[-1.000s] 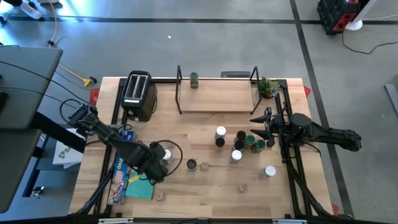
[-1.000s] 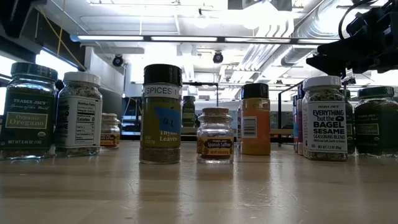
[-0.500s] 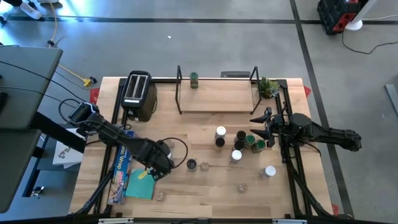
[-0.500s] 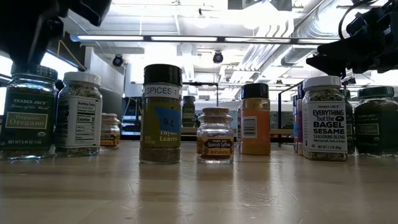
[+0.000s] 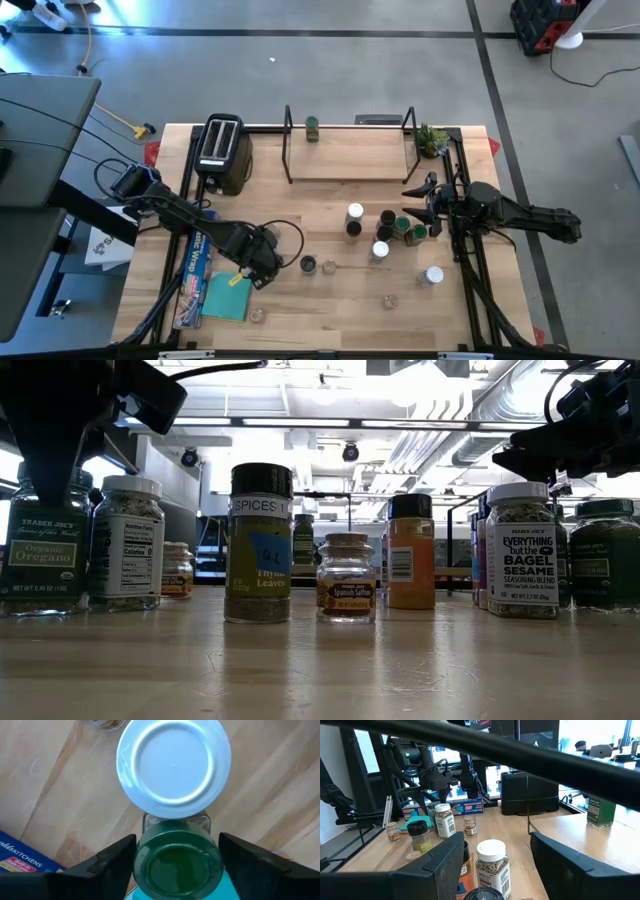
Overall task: Shelf spices
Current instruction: Put the bottom left green seasoning bottle on the shelf aligned with the other green seasoning bottle
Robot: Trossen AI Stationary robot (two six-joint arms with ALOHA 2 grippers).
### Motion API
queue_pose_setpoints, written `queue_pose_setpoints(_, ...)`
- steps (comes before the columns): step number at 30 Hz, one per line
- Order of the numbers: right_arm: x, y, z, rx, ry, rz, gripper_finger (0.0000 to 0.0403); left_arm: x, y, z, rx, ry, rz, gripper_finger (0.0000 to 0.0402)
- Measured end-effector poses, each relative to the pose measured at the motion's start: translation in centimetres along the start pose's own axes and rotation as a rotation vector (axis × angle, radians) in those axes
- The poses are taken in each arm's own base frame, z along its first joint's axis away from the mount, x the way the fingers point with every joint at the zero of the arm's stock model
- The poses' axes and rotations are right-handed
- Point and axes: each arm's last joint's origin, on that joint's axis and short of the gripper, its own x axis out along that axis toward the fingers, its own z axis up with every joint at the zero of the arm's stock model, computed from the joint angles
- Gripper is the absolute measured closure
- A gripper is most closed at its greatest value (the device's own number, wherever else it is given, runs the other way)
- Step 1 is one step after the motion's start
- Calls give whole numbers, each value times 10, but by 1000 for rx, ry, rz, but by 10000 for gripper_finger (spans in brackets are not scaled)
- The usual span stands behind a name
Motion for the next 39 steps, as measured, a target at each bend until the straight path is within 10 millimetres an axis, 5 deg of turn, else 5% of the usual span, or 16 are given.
queue_pose_setpoints(6, 0, 0, 0, 0, 0, 0, 179, 0, 0, 0, -3, -6, 3, 209)
queue_pose_setpoints(14, 0, 0, 0, 0, 0, 0, 179, -6, -1, -3, 17, 100, -53, 209)
queue_pose_setpoints(18, 0, 0, 0, 0, 0, 0, 179, -44, -2, -2, 74, 171, -227, 209)
queue_pose_setpoints(24, 0, 0, 0, 0, 0, 0, 179, -123, 22, 11, 107, 172, -324, 209)
queue_pose_setpoints(30, 0, 0, 0, 0, 0, 0, 179, -169, 51, 69, 99, -72, -335, 209)
queue_pose_setpoints(35, 0, 0, 0, 0, 0, 0, 179, -166, 71, 145, 202, -197, -277, 209)
queue_pose_setpoints(39, 0, 0, 0, 0, 0, 0, 179, -144, 90, 203, 331, -223, -189, 209)
